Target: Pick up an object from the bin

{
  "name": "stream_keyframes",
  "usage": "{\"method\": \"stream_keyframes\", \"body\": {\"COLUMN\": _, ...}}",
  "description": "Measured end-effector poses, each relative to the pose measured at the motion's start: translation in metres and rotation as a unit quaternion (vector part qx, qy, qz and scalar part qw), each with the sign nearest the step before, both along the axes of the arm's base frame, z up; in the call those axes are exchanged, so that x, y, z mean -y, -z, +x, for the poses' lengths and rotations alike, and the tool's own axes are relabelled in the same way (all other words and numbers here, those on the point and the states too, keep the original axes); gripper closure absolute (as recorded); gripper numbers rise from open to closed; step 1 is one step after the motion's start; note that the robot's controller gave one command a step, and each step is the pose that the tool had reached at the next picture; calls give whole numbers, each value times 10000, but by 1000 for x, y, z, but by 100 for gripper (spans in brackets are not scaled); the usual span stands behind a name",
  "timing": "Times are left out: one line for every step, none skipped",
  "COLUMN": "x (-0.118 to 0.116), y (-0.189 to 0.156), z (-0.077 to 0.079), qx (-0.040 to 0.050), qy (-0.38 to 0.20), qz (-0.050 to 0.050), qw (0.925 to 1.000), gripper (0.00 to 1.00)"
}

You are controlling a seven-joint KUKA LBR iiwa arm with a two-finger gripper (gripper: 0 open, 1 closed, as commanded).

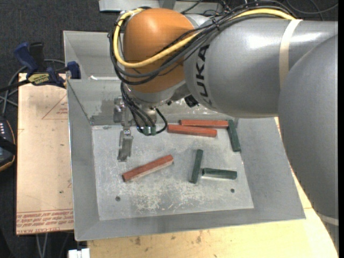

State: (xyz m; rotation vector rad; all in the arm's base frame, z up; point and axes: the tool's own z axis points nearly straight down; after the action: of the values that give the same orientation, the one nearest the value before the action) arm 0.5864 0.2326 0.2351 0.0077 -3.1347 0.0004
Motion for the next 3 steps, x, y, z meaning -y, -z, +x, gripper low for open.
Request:
{"method": "stream_keyframes", "body": {"x": 42, "y": 28, "z": 29, "qx": 35, "qy": -520, "qz": -2, "qw": 9986, "gripper": 0}}
{"method": "stream_keyframes", "body": {"x": 87, "y": 168, "z": -21, "qx": 6, "qy": -2216, "qz": 11, "qw": 9751, "gripper": 0}}
{"method": "stream_keyframes", "body": {"x": 85, "y": 164, "z": -19, "qx": 36, "qy": -2214, "qz": 16, "qw": 9752, "gripper": 100}}
